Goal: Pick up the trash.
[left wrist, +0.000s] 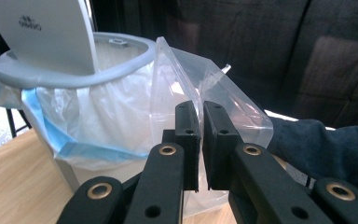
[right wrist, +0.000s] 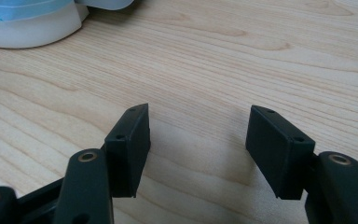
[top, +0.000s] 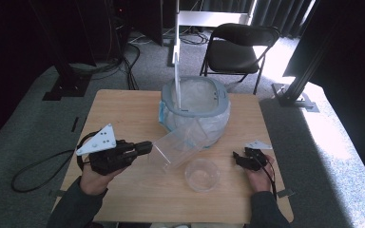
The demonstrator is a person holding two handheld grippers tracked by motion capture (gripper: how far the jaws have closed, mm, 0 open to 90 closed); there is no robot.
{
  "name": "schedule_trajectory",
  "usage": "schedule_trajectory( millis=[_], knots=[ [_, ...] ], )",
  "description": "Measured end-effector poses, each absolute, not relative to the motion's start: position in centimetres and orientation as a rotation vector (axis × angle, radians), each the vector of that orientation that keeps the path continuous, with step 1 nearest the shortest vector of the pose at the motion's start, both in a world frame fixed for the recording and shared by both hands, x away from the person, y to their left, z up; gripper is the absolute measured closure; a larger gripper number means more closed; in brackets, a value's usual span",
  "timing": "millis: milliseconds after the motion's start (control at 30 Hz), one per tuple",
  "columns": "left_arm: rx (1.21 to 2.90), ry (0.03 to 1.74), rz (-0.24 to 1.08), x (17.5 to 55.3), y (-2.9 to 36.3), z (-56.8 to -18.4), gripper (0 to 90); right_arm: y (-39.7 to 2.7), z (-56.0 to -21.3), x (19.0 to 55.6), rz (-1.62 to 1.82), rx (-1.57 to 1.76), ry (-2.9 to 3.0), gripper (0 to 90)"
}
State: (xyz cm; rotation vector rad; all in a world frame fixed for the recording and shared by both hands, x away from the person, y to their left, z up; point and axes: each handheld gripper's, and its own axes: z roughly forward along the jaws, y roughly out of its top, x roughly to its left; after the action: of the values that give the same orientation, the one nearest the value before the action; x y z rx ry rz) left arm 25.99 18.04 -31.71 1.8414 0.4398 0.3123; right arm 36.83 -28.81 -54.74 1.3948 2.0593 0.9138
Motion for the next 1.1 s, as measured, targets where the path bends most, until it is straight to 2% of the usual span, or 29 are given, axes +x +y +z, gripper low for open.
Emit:
schedule_trajectory(
  millis=[567, 1100],
  knots=[
    [1.825, 0.382, 0.281, 27.3, 16.2, -28.9, 85.9, -28.8, -54.7, 36.8, 0.917, 1.398, 2.058, 38.9],
    [1.798, 0.371, 0.306, 29.2, 14.8, -26.4, 86.0, -28.9, -54.7, 36.9, 0.917, 1.398, 2.062, 38.9]
  ],
)
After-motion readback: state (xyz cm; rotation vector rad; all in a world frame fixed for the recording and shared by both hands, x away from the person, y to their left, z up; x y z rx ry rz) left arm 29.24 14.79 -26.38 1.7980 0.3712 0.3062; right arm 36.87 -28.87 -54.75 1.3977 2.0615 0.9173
